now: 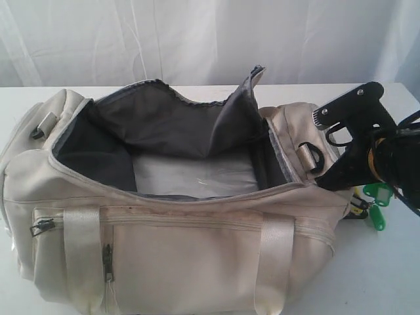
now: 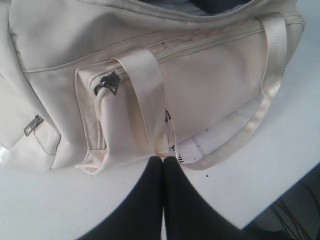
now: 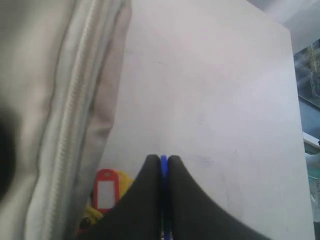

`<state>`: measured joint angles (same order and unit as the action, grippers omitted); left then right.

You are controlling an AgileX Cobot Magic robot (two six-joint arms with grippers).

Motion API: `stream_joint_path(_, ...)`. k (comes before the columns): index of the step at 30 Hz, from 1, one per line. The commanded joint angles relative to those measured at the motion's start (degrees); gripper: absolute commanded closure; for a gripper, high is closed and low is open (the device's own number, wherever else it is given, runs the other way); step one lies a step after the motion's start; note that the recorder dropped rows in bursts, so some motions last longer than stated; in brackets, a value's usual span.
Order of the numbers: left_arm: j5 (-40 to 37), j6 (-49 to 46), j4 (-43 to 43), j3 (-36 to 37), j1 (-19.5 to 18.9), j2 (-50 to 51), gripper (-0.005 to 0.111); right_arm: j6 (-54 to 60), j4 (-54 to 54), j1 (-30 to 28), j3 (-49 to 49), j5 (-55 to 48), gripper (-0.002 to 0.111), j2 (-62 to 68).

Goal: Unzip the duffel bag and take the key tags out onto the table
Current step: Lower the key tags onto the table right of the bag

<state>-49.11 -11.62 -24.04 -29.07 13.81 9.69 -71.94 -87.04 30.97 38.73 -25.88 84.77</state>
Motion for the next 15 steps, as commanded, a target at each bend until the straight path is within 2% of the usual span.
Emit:
stream_joint_path(1, -0.5, -0.2, -0.7, 0.4, 0.2, -0.3, 0.107, -0.7, -1.5, -0.2, -0.1, 0.2, 0.108, 0.3)
stream_joint_path(5, -0.5, -0.2, -0.7, 0.4, 0.2, -0.3, 0.107, -0.8, -2.2, -0.2, -0.1, -0.8, 0.108, 0.3)
stream_joint_path(11, -0.5, -0.2, -0.7, 0.4, 0.2, -0.3, 0.107, -9.3, -7.1, -0.2, -0.1, -7.8, 0.108, 0.3)
stream_joint_path(15, -0.5, -0.2, -0.7, 0.4, 0.2, -0.3, 0.107, -9.4, -7.2, -0.2, -0.1, -7.0, 0.108, 0.3)
